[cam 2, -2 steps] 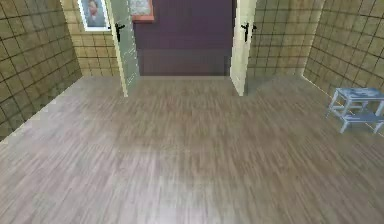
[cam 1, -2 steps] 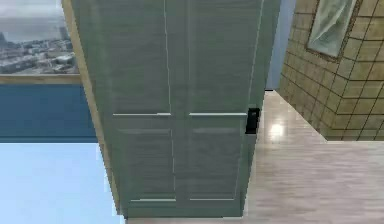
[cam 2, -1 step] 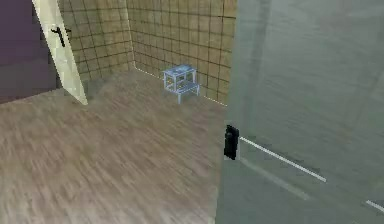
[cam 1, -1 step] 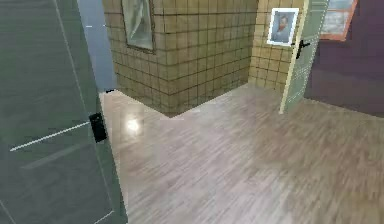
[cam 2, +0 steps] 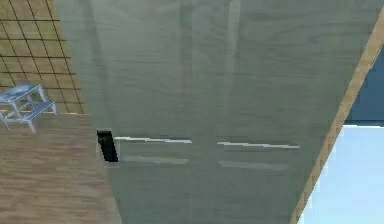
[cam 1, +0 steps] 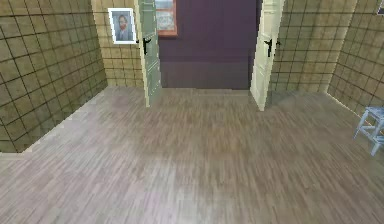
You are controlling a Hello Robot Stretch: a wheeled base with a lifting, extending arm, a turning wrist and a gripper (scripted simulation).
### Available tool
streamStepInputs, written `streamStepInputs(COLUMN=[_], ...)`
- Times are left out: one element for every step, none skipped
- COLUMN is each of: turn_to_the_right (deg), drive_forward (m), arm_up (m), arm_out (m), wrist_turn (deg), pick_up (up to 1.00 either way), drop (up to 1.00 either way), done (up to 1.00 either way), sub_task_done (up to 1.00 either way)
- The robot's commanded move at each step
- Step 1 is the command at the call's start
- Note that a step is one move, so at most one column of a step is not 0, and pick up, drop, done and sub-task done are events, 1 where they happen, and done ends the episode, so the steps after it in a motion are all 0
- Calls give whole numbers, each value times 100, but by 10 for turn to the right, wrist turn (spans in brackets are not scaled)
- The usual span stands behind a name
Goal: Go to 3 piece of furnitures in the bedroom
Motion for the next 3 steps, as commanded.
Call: streamStepInputs(turn_to_the_right=[0, 0, 0], drive_forward=[100, 100, 100], arm_up=[0, 0, 0], arm_out=[0, 0, 0], wrist_turn=[0, 0, 0], pick_up=[0, 0, 0], drop=[0, 0, 0], done=[0, 0, 0], sub_task_done=[0, 0, 0])
